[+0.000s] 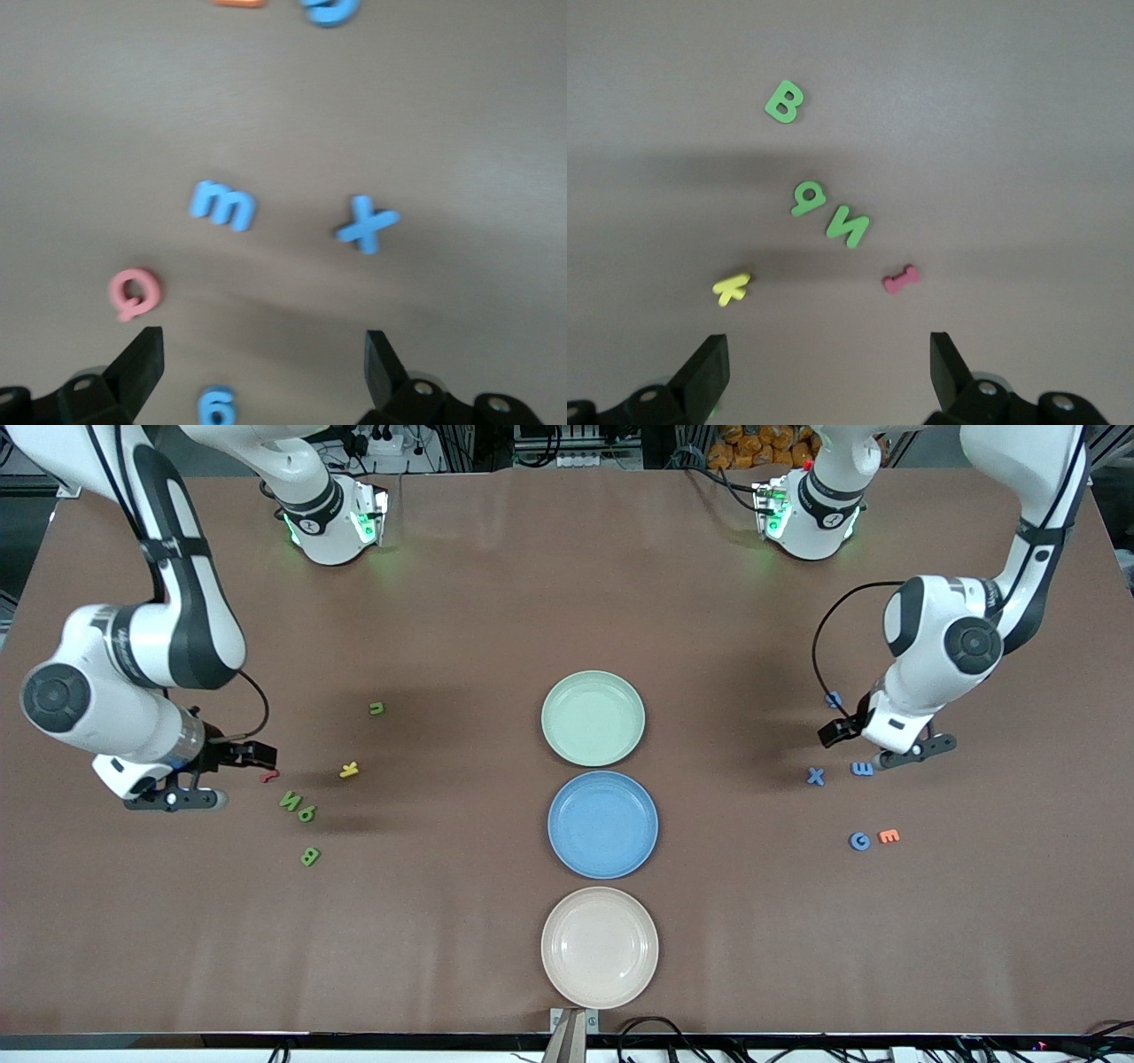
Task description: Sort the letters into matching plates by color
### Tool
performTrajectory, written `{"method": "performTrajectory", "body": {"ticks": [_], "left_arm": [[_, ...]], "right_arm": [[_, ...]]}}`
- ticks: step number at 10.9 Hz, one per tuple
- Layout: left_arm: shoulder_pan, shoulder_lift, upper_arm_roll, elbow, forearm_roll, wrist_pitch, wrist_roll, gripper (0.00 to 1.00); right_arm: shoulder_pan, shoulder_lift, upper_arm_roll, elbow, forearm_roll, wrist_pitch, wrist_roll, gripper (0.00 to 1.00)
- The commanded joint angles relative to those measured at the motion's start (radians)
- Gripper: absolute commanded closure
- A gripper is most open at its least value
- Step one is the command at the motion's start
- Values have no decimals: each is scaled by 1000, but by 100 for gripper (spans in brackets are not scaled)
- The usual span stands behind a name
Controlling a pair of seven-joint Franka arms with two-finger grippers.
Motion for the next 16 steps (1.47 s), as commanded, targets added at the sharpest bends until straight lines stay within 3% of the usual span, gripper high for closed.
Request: {"method": "performTrajectory", "body": {"ticks": [1, 4, 9, 12, 14, 16], "left_arm": [[37, -118, -7, -151, 29, 68, -116, 0], [17, -107, -29, -178, 31, 83, -249, 0], [12, -80, -59, -263, 31, 220, -354, 0], [-18, -29, -74, -281, 32, 269, -453, 0], [-16, -29, -71, -300, 51, 269, -454, 0], [32, -18, -71, -303, 144, 269, -454, 0]], "right_arm": [[20, 67, -14, 11, -11, 75, 3, 0], [19, 113, -37, 11, 1, 127, 5, 5], [46, 197, -36, 36, 9, 245, 14, 17], [63, 247, -37, 83, 185, 247, 34, 24], [80, 287, -42, 127, 215, 251, 99, 27], [112, 323, -68, 181, 215, 250, 226, 28]]}}
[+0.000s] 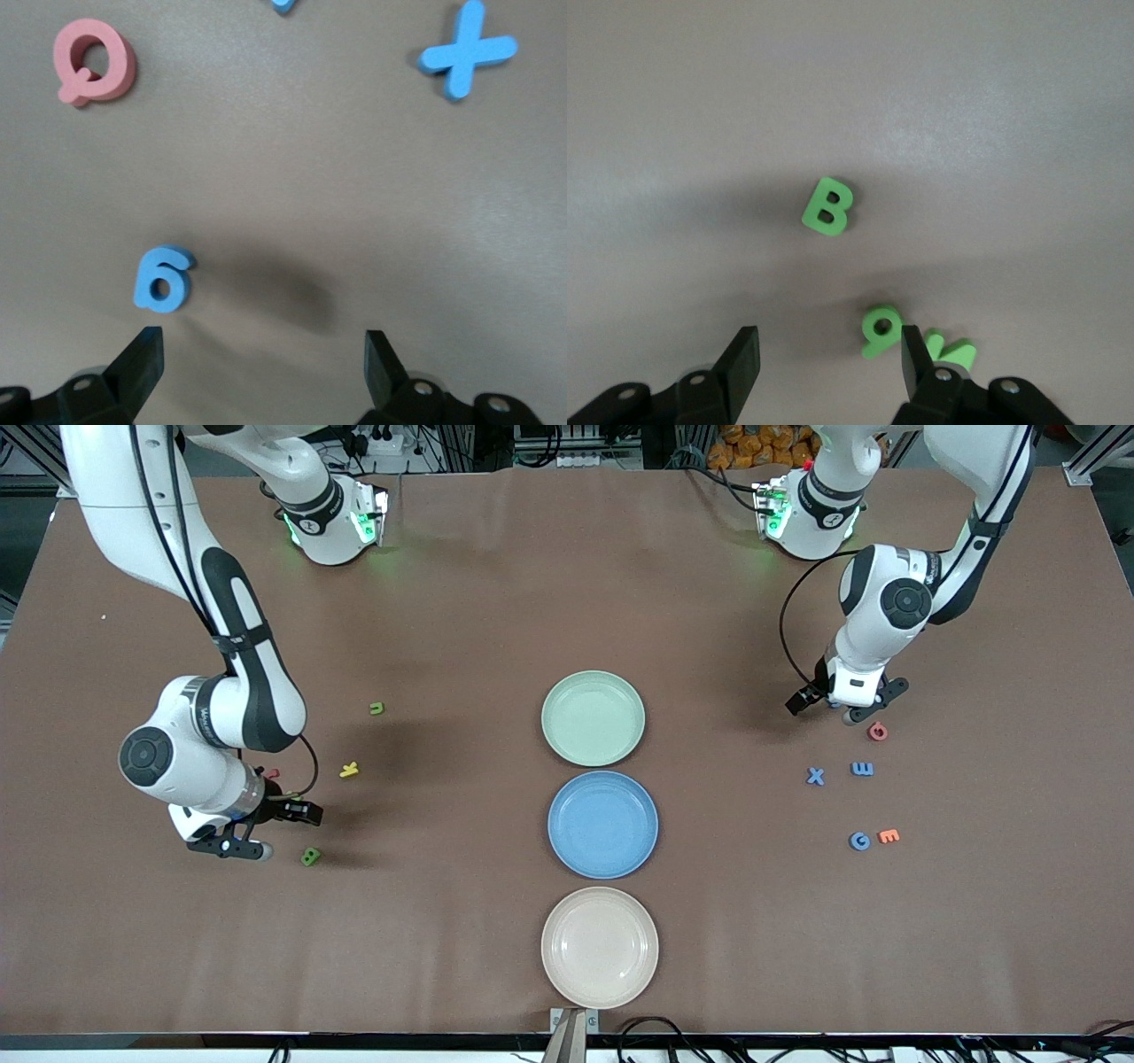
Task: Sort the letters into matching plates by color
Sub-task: 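Grasp the green B with the right gripper while the left grasps blue 6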
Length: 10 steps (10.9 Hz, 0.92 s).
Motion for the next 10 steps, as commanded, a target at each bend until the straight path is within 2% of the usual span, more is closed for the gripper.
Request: {"method": "performTrajectory", "body": {"ticks": [1, 3, 5, 7, 10], "left_arm": [[59, 9, 1, -15, 141, 22, -33, 0], [102, 25, -1, -14, 203, 29, -35, 0], [150, 71, -1, -15, 244, 107, -33, 0], [190, 80, -2, -15, 298, 124, -35, 0], [194, 74, -5, -24, 312, 124, -33, 0]], "right_arm": [[44, 80, -56, 110, 18, -5, 141, 32], [58, 114, -82, 148, 19, -4, 221, 37], [67, 141, -83, 157, 19, 36, 304, 39], [78, 178, -84, 189, 18, 50, 391, 42], [87, 216, -104, 231, 19, 47, 401, 44]]}}
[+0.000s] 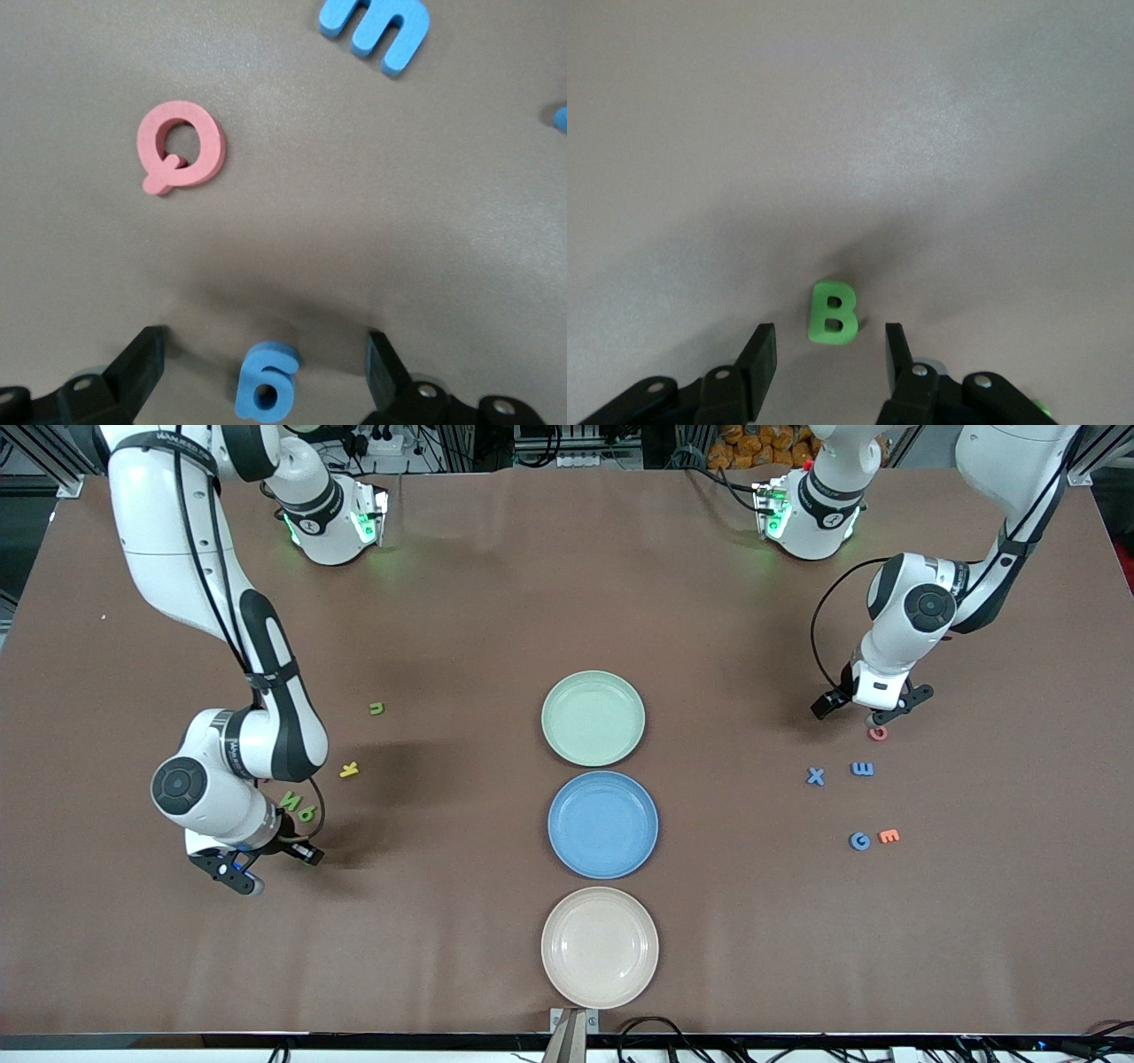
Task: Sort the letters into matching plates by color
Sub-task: 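Grasp the green B with the right gripper while the left grasps blue 6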
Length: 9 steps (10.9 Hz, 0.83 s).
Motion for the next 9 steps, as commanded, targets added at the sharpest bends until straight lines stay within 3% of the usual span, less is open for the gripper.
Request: {"method": "performTrajectory", "body": {"ticks": [1, 9], "left_arm": [[16, -9, -13, -20, 40, 11, -26, 0], [16, -25, -34, -39, 41, 13, -32, 0]], "right_arm": [[15, 66, -29, 84, 14, -7, 24, 45], [14, 80, -32, 84, 28, -6, 23, 51]]}}
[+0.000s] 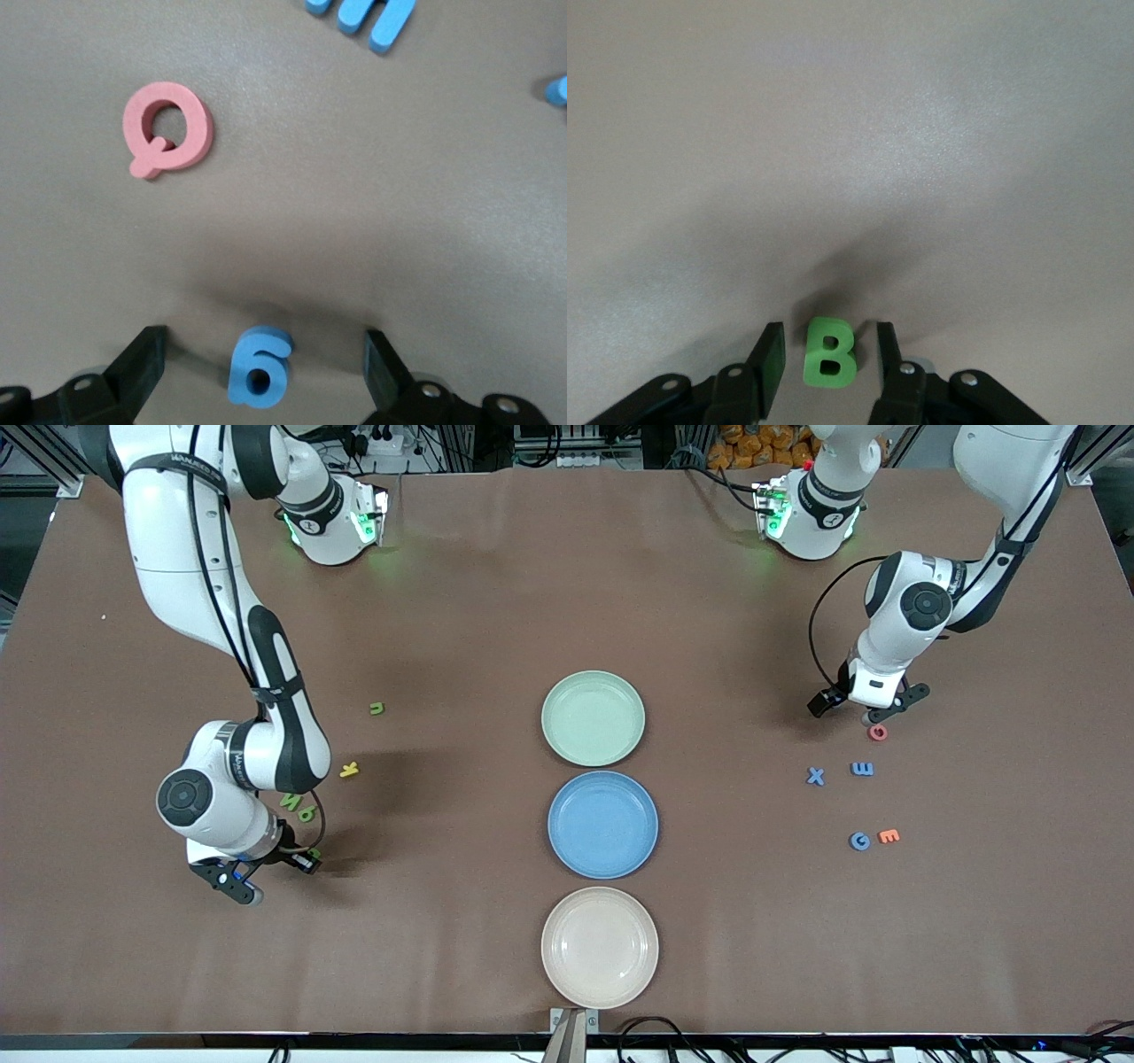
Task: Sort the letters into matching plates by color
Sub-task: 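Grasp the green B with the right gripper while the left grasps blue 6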
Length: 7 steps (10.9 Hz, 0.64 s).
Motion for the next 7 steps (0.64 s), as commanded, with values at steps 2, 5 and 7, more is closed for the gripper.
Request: {"method": "performTrajectory", "body": {"ticks": [2, 5, 7], "left_arm": [[15, -21, -22, -30, 37, 12, -32, 10], [14, -30, -33, -39, 35, 12, -32, 100], [14, -29, -37, -44, 35, 10, -32, 100]], "right_arm": [[9, 24, -12, 22, 15, -4, 15, 53], [9, 29, -12, 22, 15, -4, 15, 62], [11, 30, -12, 19, 15, 4, 15, 68]]}}
